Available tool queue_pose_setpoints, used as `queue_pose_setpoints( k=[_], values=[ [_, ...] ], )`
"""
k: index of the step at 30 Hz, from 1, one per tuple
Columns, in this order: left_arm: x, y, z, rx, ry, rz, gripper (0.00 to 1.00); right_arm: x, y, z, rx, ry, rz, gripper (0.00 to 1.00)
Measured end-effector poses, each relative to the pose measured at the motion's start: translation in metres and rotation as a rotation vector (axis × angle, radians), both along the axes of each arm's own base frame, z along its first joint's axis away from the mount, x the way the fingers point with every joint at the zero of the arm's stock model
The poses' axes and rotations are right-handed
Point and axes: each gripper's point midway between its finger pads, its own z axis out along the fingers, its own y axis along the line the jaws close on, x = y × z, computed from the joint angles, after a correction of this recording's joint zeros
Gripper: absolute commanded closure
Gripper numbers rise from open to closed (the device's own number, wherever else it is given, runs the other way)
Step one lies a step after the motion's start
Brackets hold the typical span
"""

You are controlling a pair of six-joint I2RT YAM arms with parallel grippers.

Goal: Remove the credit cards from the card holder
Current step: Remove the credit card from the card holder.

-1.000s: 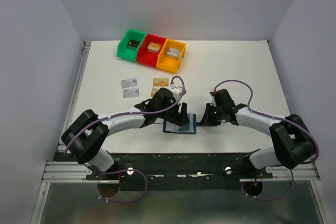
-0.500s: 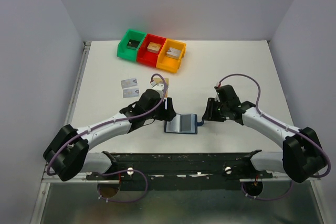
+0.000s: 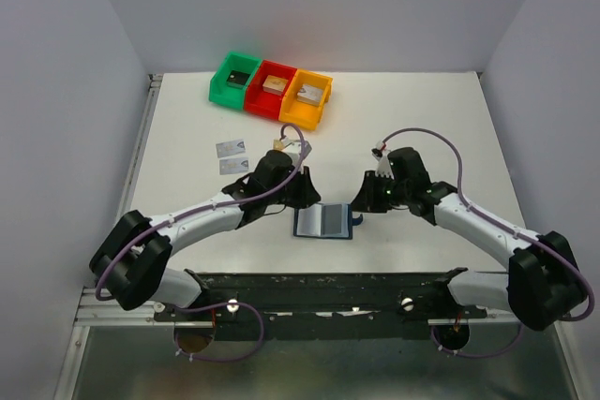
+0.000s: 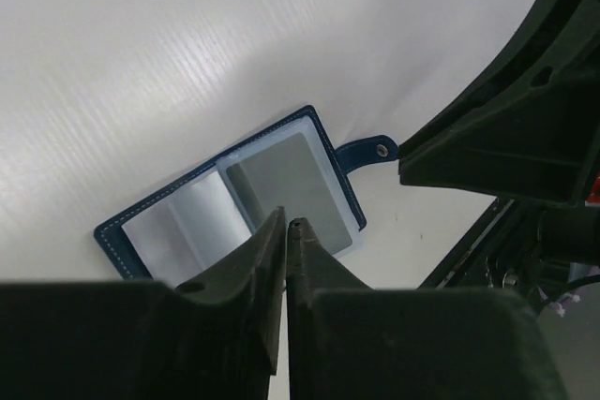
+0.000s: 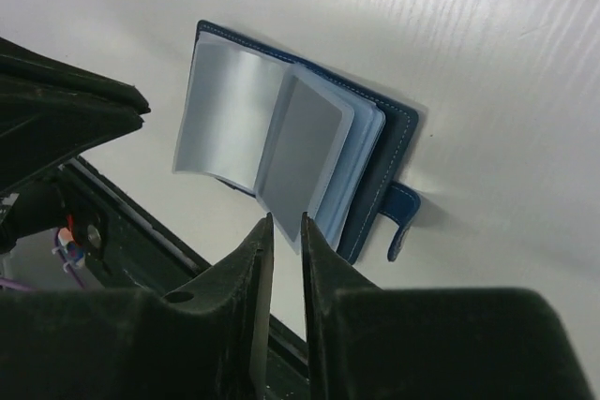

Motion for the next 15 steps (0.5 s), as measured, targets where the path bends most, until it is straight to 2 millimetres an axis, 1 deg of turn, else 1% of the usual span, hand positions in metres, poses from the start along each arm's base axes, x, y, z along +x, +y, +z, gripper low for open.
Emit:
queue_pose_setpoints(
  k=[2,3,4,5,8,12,13,15],
  values=[
    [0.0,-0.005,-0.009,0.01,0.027,-0.019,0.88,-0.003,0.004,-0.009,-0.003,0.032,0.018,0.65],
    [-0.001,-0.006,-0.014,0.02,0.041,-0.024,0.89,-0.005,0.005,-0.014,-0.012,0.049,0.021,0.62],
    [-0.001,-0.006,-0.021,0.034,0.058,-0.028,0.89,-0.006,0.004,-0.018,-0.022,0.063,0.019,0.59],
    [-0.001,-0.006,-0.025,0.046,0.068,-0.03,0.92,-0.006,0.003,-0.021,-0.034,0.069,0.017,0.58],
    [-0.003,-0.004,-0.041,0.081,0.102,-0.031,1.0,-0.006,-0.001,-0.025,-0.062,0.068,0.004,0.6],
    [-0.008,0.002,-0.064,0.138,0.159,-0.024,1.0,-0.005,-0.002,-0.028,-0.073,0.07,0.004,0.65],
    [-0.01,0.005,-0.072,0.16,0.179,-0.021,1.0,-0.005,-0.002,-0.03,-0.076,0.076,0.004,0.65],
    [-0.011,0.008,-0.08,0.183,0.197,-0.014,1.0,-0.006,-0.004,-0.036,-0.089,0.093,0.0,0.61]
  ],
)
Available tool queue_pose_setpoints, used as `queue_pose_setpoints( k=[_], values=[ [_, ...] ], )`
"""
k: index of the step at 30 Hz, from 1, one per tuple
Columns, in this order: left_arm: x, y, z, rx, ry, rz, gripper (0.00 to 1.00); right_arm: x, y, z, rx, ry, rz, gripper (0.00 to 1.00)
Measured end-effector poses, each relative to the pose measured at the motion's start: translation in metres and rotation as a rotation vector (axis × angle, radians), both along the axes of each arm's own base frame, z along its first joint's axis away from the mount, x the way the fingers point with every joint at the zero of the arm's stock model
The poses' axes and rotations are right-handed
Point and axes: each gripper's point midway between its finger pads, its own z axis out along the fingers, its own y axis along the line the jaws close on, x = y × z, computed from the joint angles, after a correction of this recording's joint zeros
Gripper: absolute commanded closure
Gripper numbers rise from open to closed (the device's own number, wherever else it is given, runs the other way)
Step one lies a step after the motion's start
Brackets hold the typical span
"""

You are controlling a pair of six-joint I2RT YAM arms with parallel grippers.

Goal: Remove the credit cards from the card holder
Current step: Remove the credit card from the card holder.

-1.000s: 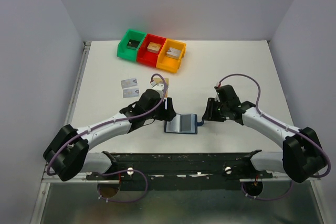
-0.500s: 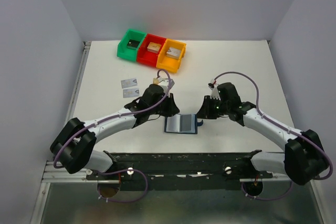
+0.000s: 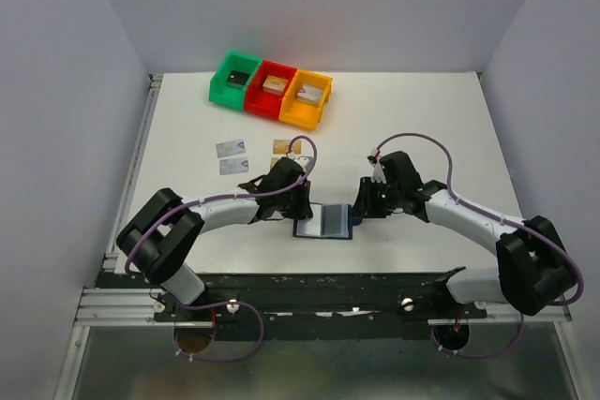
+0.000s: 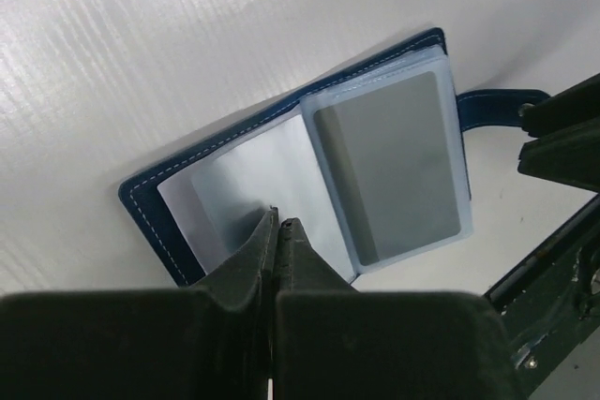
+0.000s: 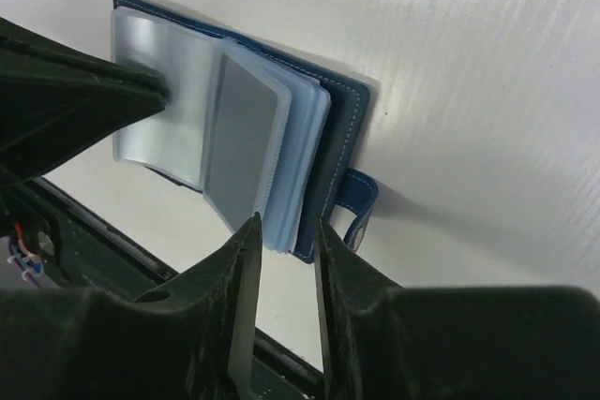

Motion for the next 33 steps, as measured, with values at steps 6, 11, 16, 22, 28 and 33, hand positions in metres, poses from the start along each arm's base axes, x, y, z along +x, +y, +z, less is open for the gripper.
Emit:
queue_pose_setpoints(
  k=[6,11,16,22,28,33],
  values=[
    [0.0,0.007,-0.01,0.041,0.015,0.021,1.0,0.003,-0.016,-0.001,-0.077,-0.026,-0.057,0.47],
    [0.001,0.008,-0.011,0.047,0.013,0.03,1.0,0.009,-0.033,0.012,-0.135,-0.105,-0.1,0.42],
    [0.001,0.008,-0.011,0.048,0.012,0.031,1.0,0.011,-0.038,0.005,-0.18,-0.091,-0.102,0.42],
    [0.002,0.007,-0.005,0.037,-0.001,0.031,1.0,0.007,-0.039,-0.017,-0.224,-0.018,-0.088,0.47],
    [0.005,0.005,0.013,0.002,-0.04,0.028,0.97,0.011,-0.036,-0.023,-0.235,0.004,-0.074,0.69],
    [0.005,0.003,0.02,-0.013,-0.055,0.022,0.81,0.008,-0.034,-0.027,-0.231,0.026,-0.063,0.96]
  ],
)
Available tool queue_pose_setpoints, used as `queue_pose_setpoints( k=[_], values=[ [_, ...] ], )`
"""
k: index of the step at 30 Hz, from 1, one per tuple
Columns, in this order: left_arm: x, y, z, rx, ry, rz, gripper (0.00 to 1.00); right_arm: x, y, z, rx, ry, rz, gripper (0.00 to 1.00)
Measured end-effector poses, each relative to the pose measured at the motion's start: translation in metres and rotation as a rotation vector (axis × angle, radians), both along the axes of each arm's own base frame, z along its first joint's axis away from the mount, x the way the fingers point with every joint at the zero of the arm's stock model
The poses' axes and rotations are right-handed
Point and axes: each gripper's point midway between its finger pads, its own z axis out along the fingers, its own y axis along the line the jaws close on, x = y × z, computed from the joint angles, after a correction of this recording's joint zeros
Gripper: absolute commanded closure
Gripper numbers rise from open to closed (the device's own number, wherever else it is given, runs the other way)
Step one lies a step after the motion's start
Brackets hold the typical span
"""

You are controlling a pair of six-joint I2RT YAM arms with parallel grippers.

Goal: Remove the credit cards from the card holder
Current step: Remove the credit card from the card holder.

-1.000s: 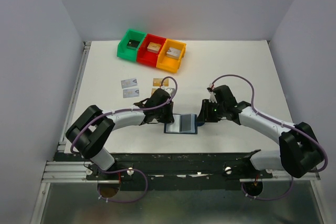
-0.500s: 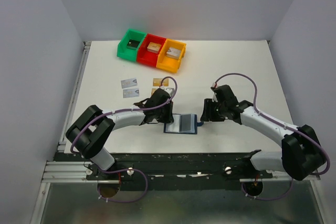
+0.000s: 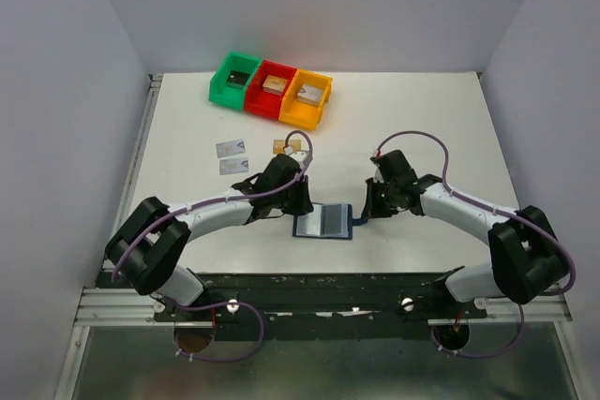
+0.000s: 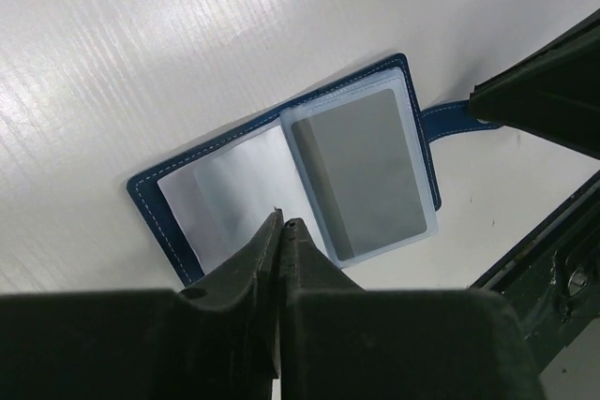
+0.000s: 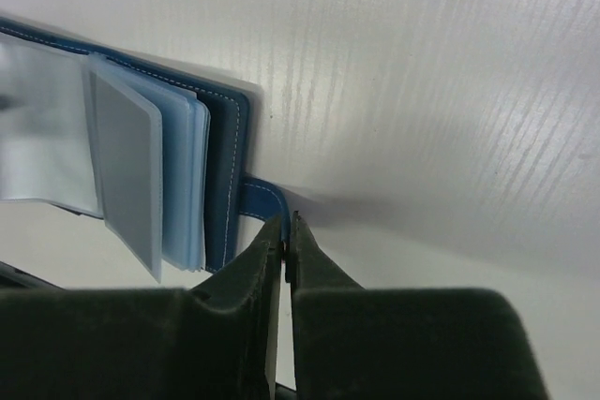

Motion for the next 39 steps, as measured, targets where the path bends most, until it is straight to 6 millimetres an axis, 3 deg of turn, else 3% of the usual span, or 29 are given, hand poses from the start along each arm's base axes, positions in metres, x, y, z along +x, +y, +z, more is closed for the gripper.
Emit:
queue_pose_setpoints(
  k=[1,7,12,17,24,30,39],
  values=[
    [0.0,-0.001,0.002,-0.004,-0.003,-0.003,0.78,0.0,0.001,0.0,0.003,0.0,0.002,1.0],
    [0.001,-0.017,0.023,-0.016,-0.041,-0.061,0.57,-0.001,0.005,0.007,0.034,-0.01,0.015,1.0],
    [-0.002,-0.042,0.042,-0.028,-0.089,-0.139,0.54,0.0,0.011,0.024,0.08,-0.048,0.038,1.0],
    [-0.006,-0.048,0.032,0.012,-0.072,-0.176,0.53,-0.001,0.015,0.031,0.107,-0.058,0.054,1.0],
    [-0.012,-0.047,0.011,0.081,-0.025,-0.203,0.4,-0.003,0.019,0.036,0.13,-0.062,0.071,1.0],
    [-0.017,-0.054,0.01,0.109,-0.033,-0.233,0.34,-0.004,0.02,0.039,0.143,-0.066,0.077,1.0],
    [-0.015,-0.058,0.012,0.142,-0.062,-0.234,0.32,-0.005,0.022,0.043,0.16,-0.071,0.086,1.0]
  ],
)
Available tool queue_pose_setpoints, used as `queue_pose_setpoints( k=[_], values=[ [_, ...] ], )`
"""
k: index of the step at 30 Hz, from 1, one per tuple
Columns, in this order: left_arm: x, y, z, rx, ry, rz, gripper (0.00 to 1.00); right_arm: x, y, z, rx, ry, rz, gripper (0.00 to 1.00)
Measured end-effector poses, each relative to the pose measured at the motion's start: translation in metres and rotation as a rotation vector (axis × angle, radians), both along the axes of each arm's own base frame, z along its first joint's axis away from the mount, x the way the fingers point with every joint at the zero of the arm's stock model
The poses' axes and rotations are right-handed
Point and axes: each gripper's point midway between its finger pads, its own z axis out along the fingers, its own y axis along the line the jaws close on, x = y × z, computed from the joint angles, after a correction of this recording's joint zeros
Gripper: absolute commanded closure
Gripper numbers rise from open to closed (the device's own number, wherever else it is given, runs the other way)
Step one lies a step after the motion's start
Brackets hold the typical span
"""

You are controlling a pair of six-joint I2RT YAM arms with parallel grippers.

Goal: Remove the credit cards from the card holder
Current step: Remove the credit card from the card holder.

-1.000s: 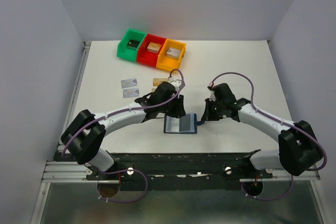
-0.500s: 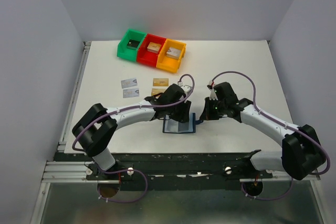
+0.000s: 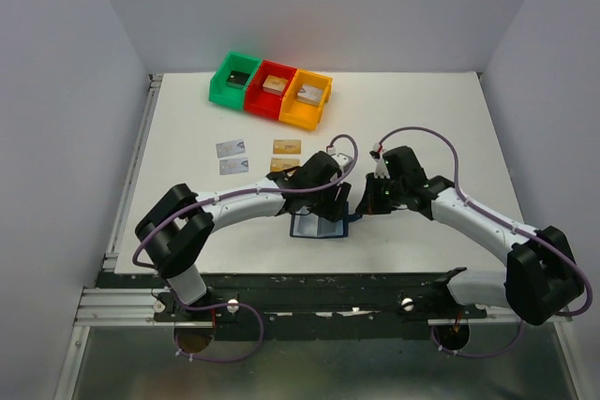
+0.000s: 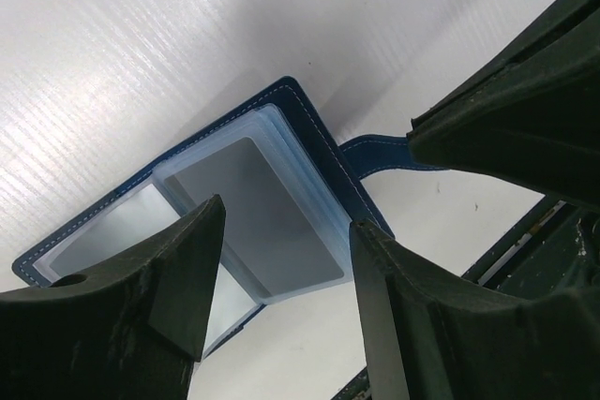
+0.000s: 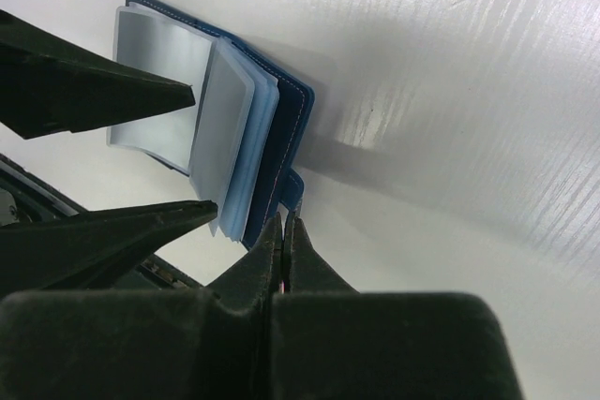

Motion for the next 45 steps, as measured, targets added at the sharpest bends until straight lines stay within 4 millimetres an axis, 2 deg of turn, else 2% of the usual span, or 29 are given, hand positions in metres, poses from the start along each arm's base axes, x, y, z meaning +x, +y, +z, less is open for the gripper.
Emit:
queue_pose_setpoints(
  k=[11,28,37,45],
  values=[
    [-0.003,0.001,-0.014,0.07,0.006,-0.004,0.32,-0.002,0.003,0.005,0.022,-0.004,0.013,1.0],
    [0.002,0.01,-0.02,0.13,-0.018,0.023,0.34,-0.003,0.004,0.005,0.026,-0.002,0.016,1.0],
    [0.008,0.015,-0.019,0.152,-0.044,0.052,0.34,-0.003,0.004,0.005,0.026,-0.002,0.016,1.0],
    [0.013,0.02,-0.006,0.141,-0.082,0.093,0.34,-0.003,0.004,0.005,0.026,-0.002,0.016,1.0]
  ],
)
